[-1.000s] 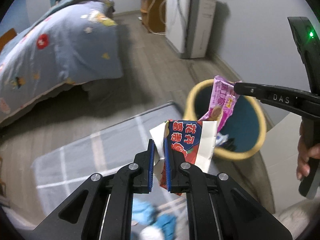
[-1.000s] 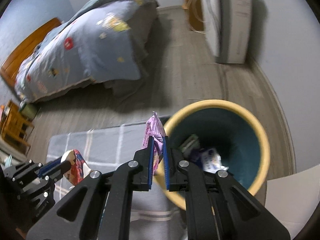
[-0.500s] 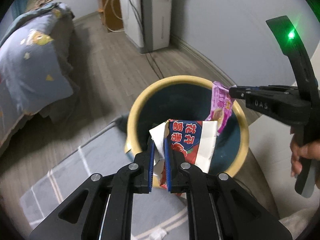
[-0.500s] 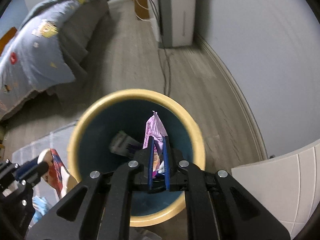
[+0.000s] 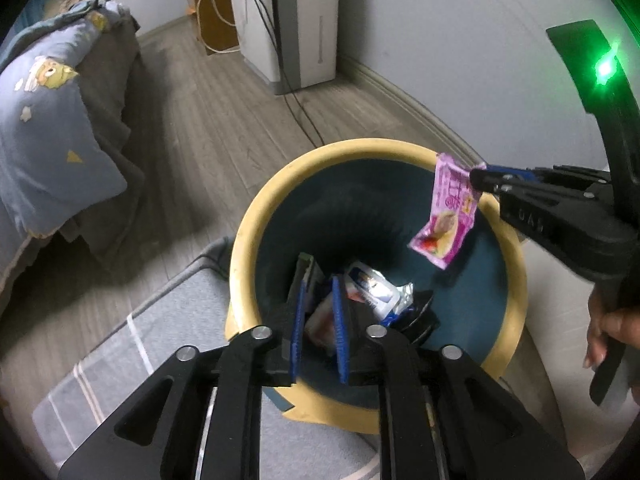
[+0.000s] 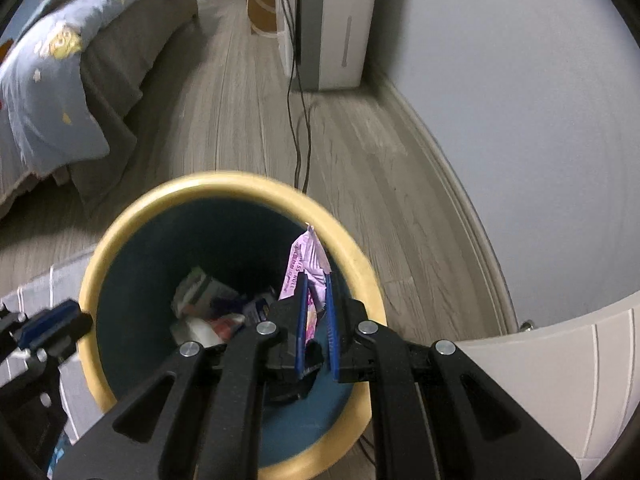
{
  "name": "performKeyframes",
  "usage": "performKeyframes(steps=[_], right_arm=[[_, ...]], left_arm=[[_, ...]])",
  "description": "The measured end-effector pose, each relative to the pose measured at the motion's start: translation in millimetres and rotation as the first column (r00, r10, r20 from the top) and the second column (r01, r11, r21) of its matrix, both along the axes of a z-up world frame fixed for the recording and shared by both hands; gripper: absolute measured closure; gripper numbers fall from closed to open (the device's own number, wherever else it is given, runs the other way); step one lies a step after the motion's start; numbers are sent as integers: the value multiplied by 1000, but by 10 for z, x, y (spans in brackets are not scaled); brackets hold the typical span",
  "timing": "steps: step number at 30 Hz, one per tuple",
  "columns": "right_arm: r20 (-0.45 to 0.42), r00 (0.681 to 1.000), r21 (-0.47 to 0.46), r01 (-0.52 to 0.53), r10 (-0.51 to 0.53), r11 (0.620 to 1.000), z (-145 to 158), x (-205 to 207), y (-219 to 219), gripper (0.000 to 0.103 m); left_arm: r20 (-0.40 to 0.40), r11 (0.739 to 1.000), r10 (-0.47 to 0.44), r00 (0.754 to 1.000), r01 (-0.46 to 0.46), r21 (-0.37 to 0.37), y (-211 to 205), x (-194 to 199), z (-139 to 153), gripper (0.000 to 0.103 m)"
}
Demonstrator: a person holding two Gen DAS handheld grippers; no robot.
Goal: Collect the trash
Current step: 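Open both grippers over the bin, dropping the snack bag and pink wrapper, then move both grippers back over the masks and tissue on the mat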
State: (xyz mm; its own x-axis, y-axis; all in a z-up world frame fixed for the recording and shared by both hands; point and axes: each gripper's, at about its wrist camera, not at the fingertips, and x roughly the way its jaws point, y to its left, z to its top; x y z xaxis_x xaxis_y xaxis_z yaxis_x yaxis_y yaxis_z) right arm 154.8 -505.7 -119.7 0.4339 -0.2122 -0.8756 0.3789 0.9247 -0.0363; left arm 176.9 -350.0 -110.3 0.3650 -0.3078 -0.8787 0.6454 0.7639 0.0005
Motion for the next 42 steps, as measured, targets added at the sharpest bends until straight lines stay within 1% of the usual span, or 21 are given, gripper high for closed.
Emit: performKeyframes(steps=[1, 2, 3, 5, 10, 12, 13, 14, 15, 16, 17, 18, 19, 21, 23, 24, 28, 32, 34, 39, 42], right_arm=[[4, 1000, -7, 7, -7, 1000, 3, 7, -17, 92], [6, 1000, -12, 15, -15, 1000, 6, 7, -29, 82], [7, 1000, -9, 25, -25, 1000, 6, 3, -45, 65], [14, 999, -4, 34, -34, 999, 12, -10, -62, 50], [30, 999, 1, 28, -28, 1000, 84, -20, -53, 48], [40, 999, 6, 31, -31, 1000, 118, -29, -53, 41], [43, 999, 11, 32, -32, 999, 128, -30, -55, 40], [45, 998, 16, 32, -33, 999, 142, -32, -55, 38], [46, 998, 21, 32, -33, 999, 160, -40, -51, 34], [45, 998, 25, 32, -33, 999, 172, -43, -48, 31], [45, 998, 31, 31, -32, 999, 190, -47, -44, 25], [45, 998, 39, 30, -31, 999, 213, -59, -32, 20], [45, 999, 46, 27, -29, 999, 241, -69, -16, 17], [45, 999, 55, 16, -18, 998, 293, -85, 27, 6], [47, 999, 54, 3, -5, 999, 377, -105, 85, 6], [47, 999, 54, -2, -1, 999, 406, -115, 111, 6], [59, 998, 48, -30, 27, 998, 598, -198, 274, 6], [90, 995, 71, -56, 50, 996, 799, -308, 478, 6], [106, 991, 81, -85, 76, 993, 916, -356, 641, 6], [126, 982, 59, -147, 139, 987, 1101, -475, 1108, 6], [125, 975, 76, -195, 184, 978, 1111, -576, 1395, 6]], left_arm=[[3, 1000, -2, 1000, 2, 4, 3, -9, -3, 87], [8, 1000, -5, 1000, 5, 10, 9, -15, -6, 87], [10, 1000, -7, 1000, 7, 16, 13, -23, -13, 86], [11, 1000, -6, 1000, 6, 16, 43, -28, -11, 84], [9, 1000, 14, 1000, -14, -8, 111, -39, 37, 75], [15, 1000, 20, 1000, -20, -11, 161, -69, 64, 65], [18, 1000, 26, 999, -26, -13, 193, -85, 83, 63], [20, 999, 31, 999, -31, -15, 220, -97, 97, 56], [25, 999, 39, 999, -38, -18, 260, -115, 123, 51], [29, 999, 46, 999, -45, -23, 301, -131, 154, 48], [33, 998, 54, 998, -53, -28, 342, -144, 183, 41], [40, 997, 72, 997, -70, -33, 409, -163, 228, 30], [46, 996, 84, 995, -83, -36, 447, -174, 257, 25], [57, 992, 118, 991, -115, -54, 575, -204, 342, 18], [64, 986, 156, 986, -152, -63, 715, -237, 429, 11], [71, 984, 174, 982, -169, -60, 775, -255, 464, 10], [94, 972, 233, 968, -228, -60, 1118, -348, 621, 9], [103, 955, 294, 950, -288, -69, 1529, -515, 742, 8], [109, 948, 318, 942, -313, -66, 1696, -597, 788, 8], [140, 929, 370, 918, -365, -65, 2131, -867, 910, 8], [164, 921, 390, 906, -387, -56, 2392, -1055, 949, 8]])
